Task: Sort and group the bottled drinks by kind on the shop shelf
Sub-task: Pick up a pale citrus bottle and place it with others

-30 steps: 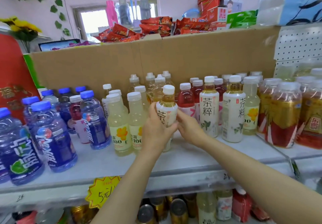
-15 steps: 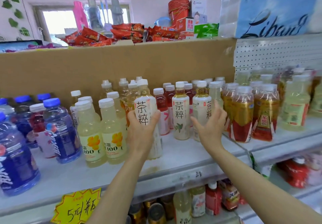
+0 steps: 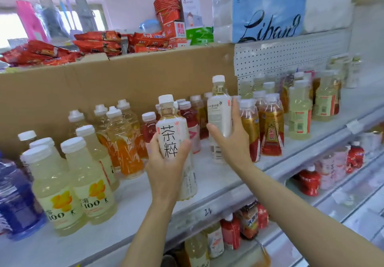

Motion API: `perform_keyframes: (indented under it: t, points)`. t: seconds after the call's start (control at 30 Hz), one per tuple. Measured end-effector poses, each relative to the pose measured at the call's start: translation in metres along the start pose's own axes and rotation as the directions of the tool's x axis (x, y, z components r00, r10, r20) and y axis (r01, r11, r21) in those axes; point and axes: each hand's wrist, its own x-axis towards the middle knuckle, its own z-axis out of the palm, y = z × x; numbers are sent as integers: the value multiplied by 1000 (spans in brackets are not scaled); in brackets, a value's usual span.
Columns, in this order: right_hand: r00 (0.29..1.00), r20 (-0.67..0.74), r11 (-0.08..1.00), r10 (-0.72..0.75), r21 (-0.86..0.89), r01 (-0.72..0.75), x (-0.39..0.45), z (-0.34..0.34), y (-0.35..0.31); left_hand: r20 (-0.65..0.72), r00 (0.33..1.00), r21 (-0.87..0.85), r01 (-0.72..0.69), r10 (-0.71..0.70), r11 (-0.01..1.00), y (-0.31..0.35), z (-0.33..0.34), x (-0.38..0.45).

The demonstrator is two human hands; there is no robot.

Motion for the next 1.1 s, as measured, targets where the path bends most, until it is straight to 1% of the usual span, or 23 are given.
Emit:
perform_keyframes:
  t: [0.07,0.2,0.3,0.47,0.57,0.87,1.1]
  points:
    - [999,-17,999,-35,0,35,-5,-29,-4,12,999,2,-39,39,999,7,22,-8]
    - [999,-40,999,-31,28,32,-15,-93,2,28,997,-2,-70,70,998,20,84,-27]
    - [998,-58,999,-12,-35,10,-12,-150,19,33,998,-41,-59,61,997,32,142,-45]
    - [996,-84,997,28,-67,-34,-2,-249,63,62,997,-112,-34,42,993,47,246,-77]
    - [993,-105,995,47,-83,-56,9,-299,83,103,994,-151,-10,26,988,51,307,-92]
    - [980,-174,983,93,-138,-118,73,-401,168,195,981,-177,19,17,984,51,472,-86]
    - [975,-218,964,53,-242,-106,151,-463,238,188,982,-231,24,20,973,49,595,-54]
